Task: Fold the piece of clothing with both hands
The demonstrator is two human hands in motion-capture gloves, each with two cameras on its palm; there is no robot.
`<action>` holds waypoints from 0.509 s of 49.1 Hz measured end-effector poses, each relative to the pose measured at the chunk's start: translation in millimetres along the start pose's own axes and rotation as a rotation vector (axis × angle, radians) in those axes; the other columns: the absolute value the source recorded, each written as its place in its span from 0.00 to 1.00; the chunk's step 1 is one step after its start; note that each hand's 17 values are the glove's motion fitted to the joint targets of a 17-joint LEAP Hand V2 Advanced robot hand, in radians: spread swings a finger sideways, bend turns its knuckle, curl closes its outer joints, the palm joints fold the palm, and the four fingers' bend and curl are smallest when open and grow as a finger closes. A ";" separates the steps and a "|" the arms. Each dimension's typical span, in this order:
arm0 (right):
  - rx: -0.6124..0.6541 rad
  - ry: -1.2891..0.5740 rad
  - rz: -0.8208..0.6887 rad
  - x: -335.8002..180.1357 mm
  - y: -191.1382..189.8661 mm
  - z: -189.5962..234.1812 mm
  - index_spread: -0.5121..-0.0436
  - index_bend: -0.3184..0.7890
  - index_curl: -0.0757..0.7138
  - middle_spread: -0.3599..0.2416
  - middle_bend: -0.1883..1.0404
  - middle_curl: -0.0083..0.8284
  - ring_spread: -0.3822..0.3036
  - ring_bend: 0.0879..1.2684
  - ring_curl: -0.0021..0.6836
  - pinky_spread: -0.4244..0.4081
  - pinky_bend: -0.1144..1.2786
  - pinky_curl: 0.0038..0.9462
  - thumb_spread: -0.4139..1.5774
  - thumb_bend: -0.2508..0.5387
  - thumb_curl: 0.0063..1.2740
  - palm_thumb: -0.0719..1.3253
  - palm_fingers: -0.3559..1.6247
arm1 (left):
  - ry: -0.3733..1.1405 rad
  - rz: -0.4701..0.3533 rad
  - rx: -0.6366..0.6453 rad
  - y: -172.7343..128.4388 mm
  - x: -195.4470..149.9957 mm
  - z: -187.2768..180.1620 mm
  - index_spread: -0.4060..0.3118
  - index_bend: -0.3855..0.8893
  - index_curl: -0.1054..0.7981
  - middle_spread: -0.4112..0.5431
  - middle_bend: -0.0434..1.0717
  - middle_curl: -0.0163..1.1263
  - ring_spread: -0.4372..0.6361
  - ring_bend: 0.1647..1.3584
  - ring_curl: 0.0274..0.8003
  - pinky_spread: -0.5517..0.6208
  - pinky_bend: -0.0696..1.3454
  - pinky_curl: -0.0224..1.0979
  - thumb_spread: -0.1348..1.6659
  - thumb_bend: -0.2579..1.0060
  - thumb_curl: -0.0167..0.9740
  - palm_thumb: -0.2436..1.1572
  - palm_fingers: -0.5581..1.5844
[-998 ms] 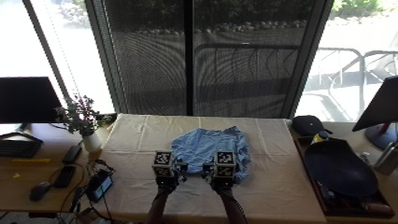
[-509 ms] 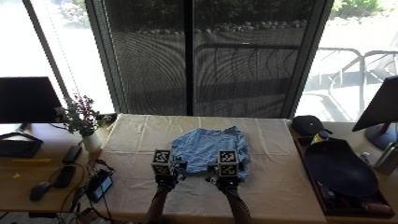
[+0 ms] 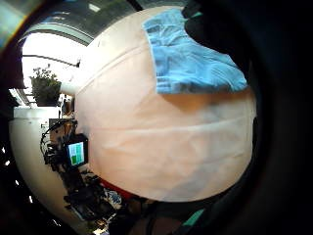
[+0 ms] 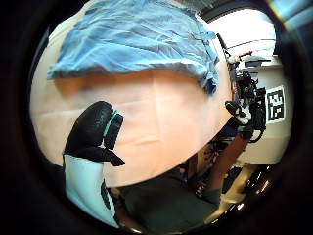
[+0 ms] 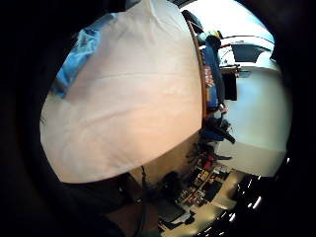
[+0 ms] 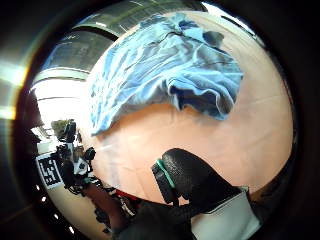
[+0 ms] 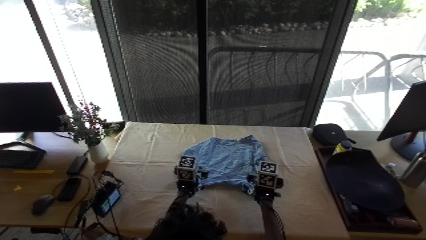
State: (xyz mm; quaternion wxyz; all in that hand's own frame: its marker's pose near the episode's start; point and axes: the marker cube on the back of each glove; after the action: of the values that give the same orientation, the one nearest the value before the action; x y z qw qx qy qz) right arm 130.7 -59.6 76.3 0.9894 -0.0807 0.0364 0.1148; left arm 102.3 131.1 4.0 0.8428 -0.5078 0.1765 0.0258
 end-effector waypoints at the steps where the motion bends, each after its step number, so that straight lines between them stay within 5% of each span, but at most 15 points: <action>1: 0.000 -0.007 -0.001 0.1 -4.5 4.2 0.31 0.40 0.40 0.64 0.30 0.34 0.78 0.12 0.31 0.80 0.58 0.36 0.74 0.29 0.22 0.32 0.19 | -0.030 -0.013 -0.018 0.0 -1.8 6.4 0.43 0.39 0.36 0.40 0.25 0.34 0.55 0.35 0.35 0.70 0.45 0.26 0.66 0.19 0.33 0.55 0.41; 5: 0.057 -0.073 -0.064 -9.8 -7.6 -0.3 0.31 0.40 0.40 0.65 0.30 0.35 0.78 0.13 0.32 0.79 0.59 0.36 0.74 0.29 0.22 0.33 0.18 | -0.116 -0.050 -0.119 0.5 -9.2 23.2 0.44 0.39 0.36 0.40 0.25 0.35 0.55 0.35 0.35 0.70 0.45 0.26 0.66 0.19 0.33 0.56 0.40; 9: 0.015 -0.161 -0.191 -28.5 -3.7 0.1 0.32 0.40 0.40 0.64 0.30 0.35 0.78 0.14 0.34 0.79 0.59 0.37 0.73 0.29 0.23 0.33 0.19 | -0.027 -0.011 -0.092 -20.4 0.2 46.8 0.44 0.39 0.37 0.41 0.25 0.35 0.55 0.35 0.35 0.69 0.46 0.27 0.66 0.19 0.34 0.56 0.40; 15: -0.002 -0.096 -0.192 -34.7 -18.0 15.0 0.32 0.40 0.39 0.63 0.31 0.37 0.77 0.16 0.35 0.76 0.60 0.37 0.73 0.30 0.23 0.34 0.20 | 0.039 0.017 -0.103 -34.8 1.7 70.5 0.44 0.41 0.38 0.41 0.24 0.35 0.55 0.34 0.35 0.69 0.46 0.27 0.67 0.19 0.34 0.56 0.40; 19: 0.162 -0.129 -0.291 -51.3 -40.3 14.8 0.29 0.43 0.40 0.58 0.34 0.39 0.69 0.19 0.36 0.69 0.56 0.35 0.74 0.33 0.25 0.39 0.27 | 0.072 0.013 -0.117 -30.8 1.2 73.0 0.39 0.52 0.45 0.38 0.22 0.34 0.52 0.30 0.32 0.66 0.41 0.25 0.69 0.19 0.33 0.56 0.47; 25: 0.394 -0.063 -0.196 -46.5 -58.7 4.4 0.25 0.53 0.46 0.42 0.35 0.40 0.48 0.23 0.38 0.61 0.45 0.30 0.77 0.38 0.27 0.48 0.42 | 0.050 0.013 0.041 -35.9 2.6 59.1 0.31 0.59 0.51 0.28 0.23 0.35 0.42 0.26 0.31 0.58 0.35 0.23 0.72 0.20 0.33 0.56 0.59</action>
State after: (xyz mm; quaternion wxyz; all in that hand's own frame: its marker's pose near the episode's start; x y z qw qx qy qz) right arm 99.5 -125.4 93.7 0.9932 0.1144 0.0191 0.0112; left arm 128.7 164.5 58.5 0.8481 -0.4899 0.2013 0.0147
